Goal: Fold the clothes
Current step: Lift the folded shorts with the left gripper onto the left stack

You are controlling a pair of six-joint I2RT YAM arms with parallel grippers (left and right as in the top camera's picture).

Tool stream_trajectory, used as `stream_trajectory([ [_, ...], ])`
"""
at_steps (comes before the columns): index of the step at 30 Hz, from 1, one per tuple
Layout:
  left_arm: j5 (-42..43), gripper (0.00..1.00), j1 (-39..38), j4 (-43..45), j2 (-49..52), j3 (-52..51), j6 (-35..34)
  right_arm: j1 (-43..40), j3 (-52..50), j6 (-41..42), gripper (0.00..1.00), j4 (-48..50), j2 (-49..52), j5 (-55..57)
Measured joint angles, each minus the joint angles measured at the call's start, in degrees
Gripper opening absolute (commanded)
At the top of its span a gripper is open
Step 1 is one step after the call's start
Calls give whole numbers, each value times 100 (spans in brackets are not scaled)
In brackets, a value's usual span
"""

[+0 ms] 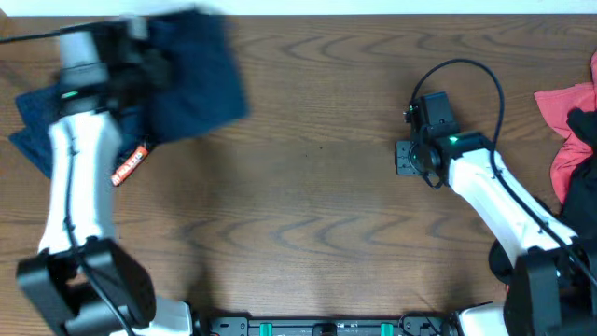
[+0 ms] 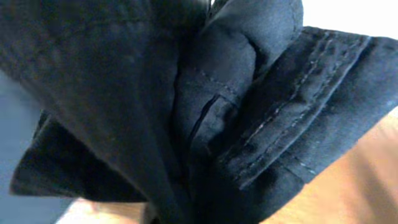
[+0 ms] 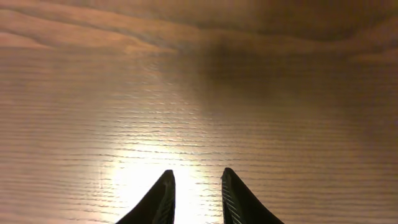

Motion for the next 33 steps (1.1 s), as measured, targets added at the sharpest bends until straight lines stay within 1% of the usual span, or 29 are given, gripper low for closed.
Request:
stream_trajectory([
  [4,-177,6,859,326,79,0,-129,0,0,-24,25,-13,-26,0],
  [9,-328,7,1528,723,509,0,-317,0,0,-42,25,-31,-26,-4],
  [15,-326,7,2092,758,1019,0,-387,2,0,-46,26,-98,-26,-9],
  [19,-326,7,2310,758,1244,0,-428,0,0,-55,26,-114,-26,-22],
  [20,-323,11,2363,758,1283,0,-428,0,0,-57,26,-120,-26,-22],
  [22,-326,44,2455,763,1346,0,-433,0,0,-59,27,-131,-26,-22],
  [23,-356,80,2492,765,1360,0,-422,2,0,-59,27,-133,-26,-22],
  [24,-398,98,2542,767,1360,0,-435,0,0,-61,28,-129,-26,-20],
  [27,-695,98,2632,761,1360,0,-514,2,0,-59,30,-131,-26,-22],
  [29,-1019,98,2671,693,1360,0,-717,0,0,-57,31,-142,-26,-22],
  [33,-1377,98,2712,675,1360,0,-949,0,0,-61,33,-232,-26,-24],
])
